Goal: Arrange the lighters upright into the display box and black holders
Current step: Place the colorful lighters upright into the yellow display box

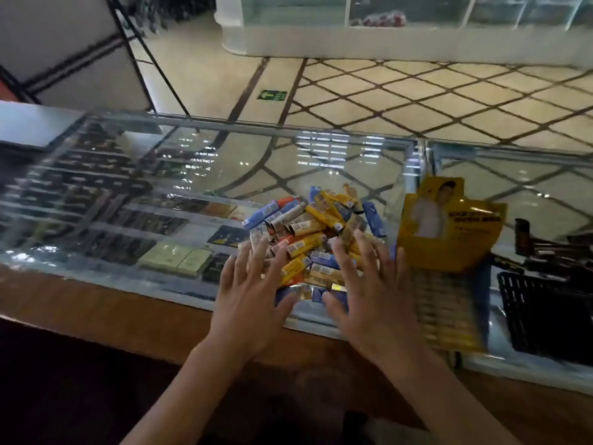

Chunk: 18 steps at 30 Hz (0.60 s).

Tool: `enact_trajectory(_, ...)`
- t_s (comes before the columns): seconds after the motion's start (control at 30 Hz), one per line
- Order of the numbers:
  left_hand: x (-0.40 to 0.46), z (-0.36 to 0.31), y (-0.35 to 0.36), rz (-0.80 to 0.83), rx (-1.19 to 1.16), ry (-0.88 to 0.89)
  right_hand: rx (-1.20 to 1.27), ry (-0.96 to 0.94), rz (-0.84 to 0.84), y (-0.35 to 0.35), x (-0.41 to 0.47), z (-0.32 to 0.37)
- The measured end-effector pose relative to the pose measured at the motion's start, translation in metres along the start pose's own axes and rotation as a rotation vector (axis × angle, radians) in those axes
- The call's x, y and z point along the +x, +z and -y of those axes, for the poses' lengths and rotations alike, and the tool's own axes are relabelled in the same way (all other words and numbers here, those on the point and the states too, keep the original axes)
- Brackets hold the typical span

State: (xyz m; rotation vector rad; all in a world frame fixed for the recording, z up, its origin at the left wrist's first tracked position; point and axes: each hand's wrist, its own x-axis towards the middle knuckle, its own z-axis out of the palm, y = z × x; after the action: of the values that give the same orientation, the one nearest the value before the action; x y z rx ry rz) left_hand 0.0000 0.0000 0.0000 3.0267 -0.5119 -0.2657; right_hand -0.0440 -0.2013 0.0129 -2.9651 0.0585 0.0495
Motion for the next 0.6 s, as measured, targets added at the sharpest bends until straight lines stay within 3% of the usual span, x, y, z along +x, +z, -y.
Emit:
enact_trajectory(0.2, 0.007, 0.033, 0.026, -0.048, 0.048, 0.249, -0.068, 0.024, -0.034, 0.024, -0.001, 0.032)
enact_trajectory(0.4, 0.020, 0.042, 0.041, -0.156, -0.004, 0.318, 0.032, -0.043, -0.073, 0.056, 0.006, 0.034)
enact_trajectory(0.6, 0.027, 0.043, 0.055, -0.222, -0.004, 0.334, -0.039, -0.097, -0.147, 0.084, 0.016, 0.027)
